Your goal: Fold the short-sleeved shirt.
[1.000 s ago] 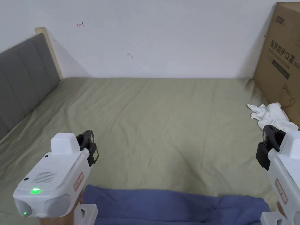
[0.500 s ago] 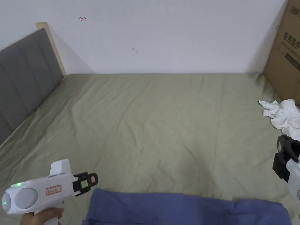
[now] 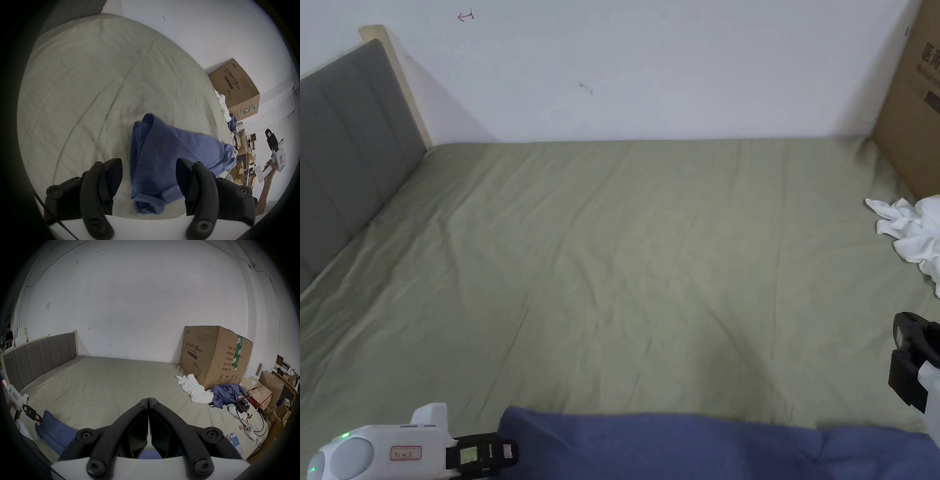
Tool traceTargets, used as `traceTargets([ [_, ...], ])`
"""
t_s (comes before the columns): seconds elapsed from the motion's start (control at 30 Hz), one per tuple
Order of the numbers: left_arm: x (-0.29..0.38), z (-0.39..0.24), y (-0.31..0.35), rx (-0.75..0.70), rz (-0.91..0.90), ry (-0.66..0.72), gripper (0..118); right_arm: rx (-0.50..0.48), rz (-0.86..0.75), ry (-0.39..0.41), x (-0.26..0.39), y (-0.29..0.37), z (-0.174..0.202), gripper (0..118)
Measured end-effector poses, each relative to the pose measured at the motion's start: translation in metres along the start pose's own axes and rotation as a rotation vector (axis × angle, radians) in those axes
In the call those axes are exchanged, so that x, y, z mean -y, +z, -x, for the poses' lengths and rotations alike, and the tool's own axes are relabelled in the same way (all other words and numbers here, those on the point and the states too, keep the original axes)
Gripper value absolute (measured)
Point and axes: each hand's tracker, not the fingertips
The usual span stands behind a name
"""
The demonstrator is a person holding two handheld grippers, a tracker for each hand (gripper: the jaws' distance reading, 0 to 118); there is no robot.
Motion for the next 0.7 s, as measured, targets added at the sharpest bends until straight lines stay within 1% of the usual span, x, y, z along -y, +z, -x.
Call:
traceTargets([
  [0.03,0.002,0.012,-0.009,0.007,0.009,0.002,73,-0.001,0.005,-0.002,0.001,-0.001,0.000,0],
  [0.1,0.001,0.015,-0.020,0.019,0.041,0.021,72,0.002,0.018,-0.004,0.005,-0.002,0.000,0],
  [0.13,0.001,0.014,-0.023,0.019,0.035,0.023,68,0.002,0.023,-0.005,0.006,-0.003,-0.001,0],
  [0.17,0.003,0.017,-0.024,0.021,0.024,0.010,62,0.005,0.027,-0.006,0.006,-0.003,-0.002,0],
  [0.2,0.003,0.016,-0.025,0.025,0.012,-0.002,53,0.007,0.029,-0.009,0.008,-0.002,-0.002,0],
  [0.23,0.002,0.015,-0.028,0.020,0.012,-0.004,39,0.007,0.031,-0.011,0.009,-0.002,-0.003,0],
  [0.27,0.000,0.013,-0.030,0.012,0.011,-0.013,31,0.009,0.033,-0.012,0.009,-0.003,-0.005,0],
  [0.3,0.006,0.001,-0.028,0.002,0.006,-0.023,25,0.011,0.035,-0.012,0.009,-0.003,-0.006,0],
  [0.37,0.007,-0.003,-0.030,0.011,0.015,-0.039,12,0.012,0.036,-0.016,0.010,-0.002,-0.008,0],
  [0.4,0.007,-0.006,-0.032,0.014,0.018,-0.042,9,0.014,0.035,-0.018,0.009,-0.002,-0.009,0],
  [0.43,0.014,-0.017,-0.031,0.011,0.021,-0.046,9,0.016,0.033,-0.021,0.009,-0.002,-0.011,0],
  [0.53,0.018,-0.035,-0.025,-0.076,-0.013,-0.133,7,0.016,0.022,-0.030,0.008,0.002,-0.015,0],
  [0.57,0.018,-0.039,-0.021,-0.076,-0.028,-0.147,7,0.016,0.017,-0.030,0.007,0.003,-0.016,0],
  [0.63,0.016,-0.046,-0.008,-0.104,-0.046,-0.156,6,0.015,0.010,-0.029,0.004,0.007,-0.018,0],
  [0.7,0.011,-0.042,0.007,-0.095,-0.060,-0.137,5,0.016,0.000,-0.032,0.002,0.009,-0.021,0],
])
